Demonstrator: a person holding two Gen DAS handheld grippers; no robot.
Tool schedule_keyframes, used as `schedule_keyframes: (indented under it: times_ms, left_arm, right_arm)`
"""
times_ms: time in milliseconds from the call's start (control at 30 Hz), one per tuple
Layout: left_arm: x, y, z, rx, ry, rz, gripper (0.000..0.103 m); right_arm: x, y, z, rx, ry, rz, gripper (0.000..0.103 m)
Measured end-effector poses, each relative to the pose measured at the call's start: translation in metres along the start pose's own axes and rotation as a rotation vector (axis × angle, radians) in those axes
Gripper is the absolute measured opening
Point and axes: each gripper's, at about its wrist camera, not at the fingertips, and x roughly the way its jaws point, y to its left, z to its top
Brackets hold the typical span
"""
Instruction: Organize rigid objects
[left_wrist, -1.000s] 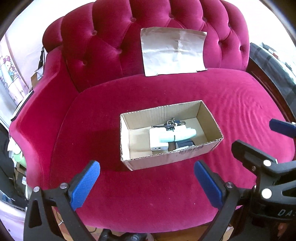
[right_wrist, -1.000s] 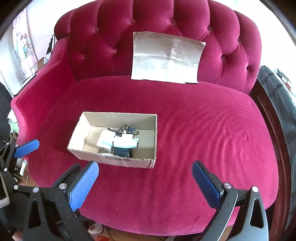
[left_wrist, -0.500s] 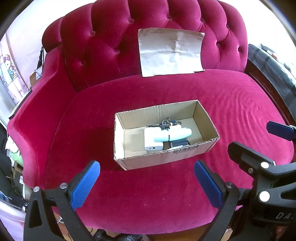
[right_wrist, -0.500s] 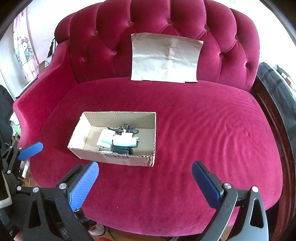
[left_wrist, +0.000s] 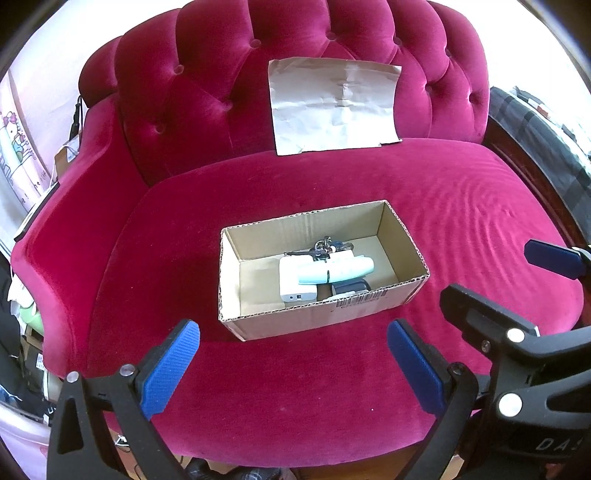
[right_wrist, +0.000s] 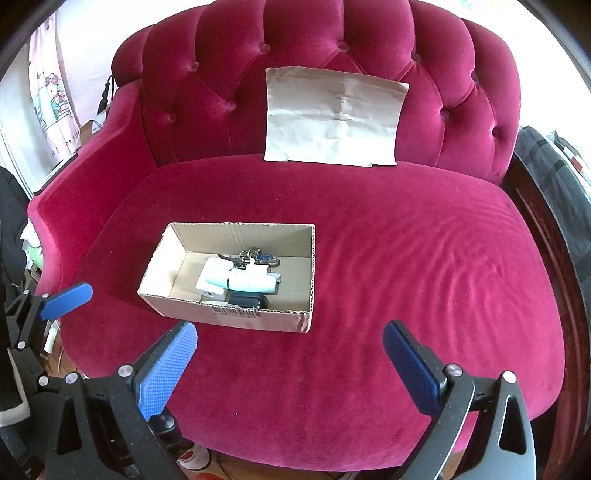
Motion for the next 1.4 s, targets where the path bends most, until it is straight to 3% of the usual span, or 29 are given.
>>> schedule_keyframes:
  times_ms: [1400]
  left_arm:
    - [-0.0020, -0.0023, 0.0028, 0.005, -0.017, 0.015, 0.103]
  right_arm:
    - [0.0016, -0.0007, 0.0013, 0.000, -0.001, 0.012, 0.103]
